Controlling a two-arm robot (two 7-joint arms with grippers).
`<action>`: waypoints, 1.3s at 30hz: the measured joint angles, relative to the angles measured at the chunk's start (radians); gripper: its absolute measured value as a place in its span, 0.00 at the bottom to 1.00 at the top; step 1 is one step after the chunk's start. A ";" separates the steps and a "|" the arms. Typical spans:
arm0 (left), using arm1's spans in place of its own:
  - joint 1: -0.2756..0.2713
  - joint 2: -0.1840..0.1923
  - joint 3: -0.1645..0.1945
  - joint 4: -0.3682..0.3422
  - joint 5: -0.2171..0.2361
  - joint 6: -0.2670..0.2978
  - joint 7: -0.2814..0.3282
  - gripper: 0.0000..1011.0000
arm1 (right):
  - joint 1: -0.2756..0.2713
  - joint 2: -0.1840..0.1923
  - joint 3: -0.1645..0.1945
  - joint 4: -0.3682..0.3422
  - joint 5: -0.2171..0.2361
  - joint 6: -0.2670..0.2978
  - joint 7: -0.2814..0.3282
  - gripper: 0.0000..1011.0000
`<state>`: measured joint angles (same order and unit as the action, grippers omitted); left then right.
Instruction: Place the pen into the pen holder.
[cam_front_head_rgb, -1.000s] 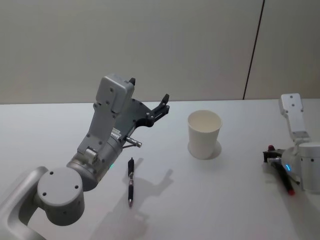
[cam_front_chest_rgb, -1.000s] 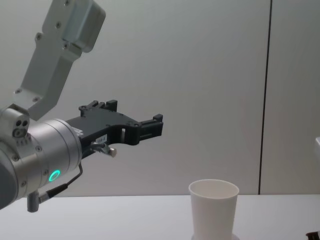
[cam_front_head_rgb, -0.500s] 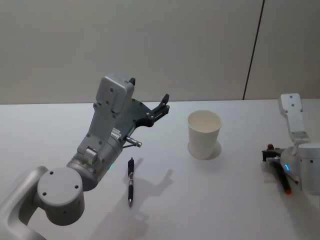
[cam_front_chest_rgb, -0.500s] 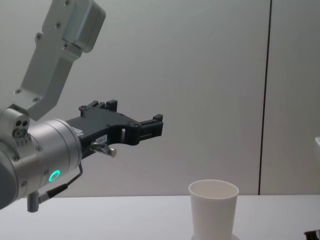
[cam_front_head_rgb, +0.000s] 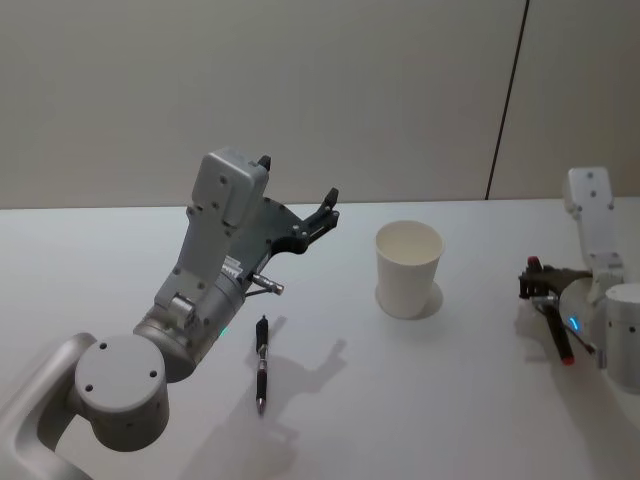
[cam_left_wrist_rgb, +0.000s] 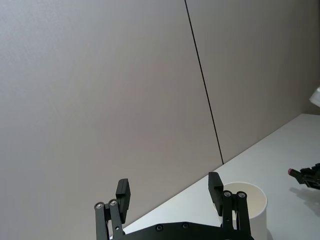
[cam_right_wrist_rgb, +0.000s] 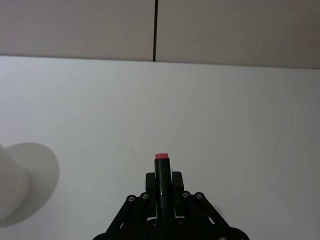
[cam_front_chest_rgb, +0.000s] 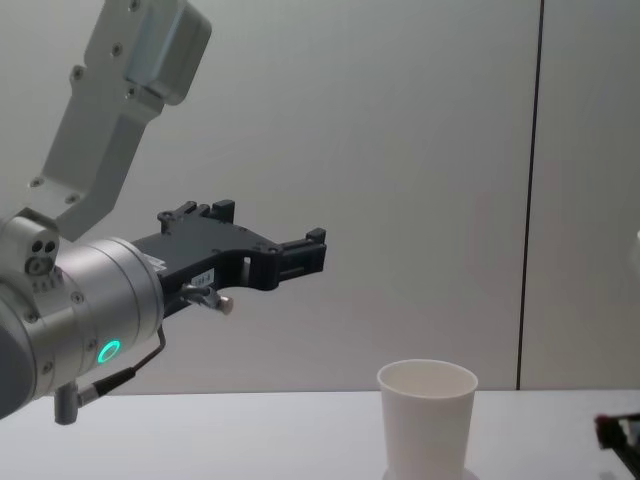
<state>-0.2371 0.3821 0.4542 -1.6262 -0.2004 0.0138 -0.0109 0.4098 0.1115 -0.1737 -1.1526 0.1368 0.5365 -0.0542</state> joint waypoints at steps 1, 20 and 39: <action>0.000 0.000 0.000 0.000 0.000 0.000 0.000 0.99 | -0.003 0.001 0.000 -0.008 0.000 -0.008 0.002 0.18; 0.000 0.000 0.000 0.000 0.000 0.000 0.000 0.99 | -0.059 0.014 0.006 -0.125 0.013 -0.231 0.067 0.18; 0.000 0.000 0.000 0.000 0.000 0.000 0.000 0.99 | -0.062 -0.001 0.000 -0.150 0.054 -0.543 0.134 0.18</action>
<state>-0.2371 0.3821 0.4542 -1.6262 -0.2004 0.0139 -0.0109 0.3481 0.1103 -0.1733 -1.3025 0.1905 -0.0062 0.0800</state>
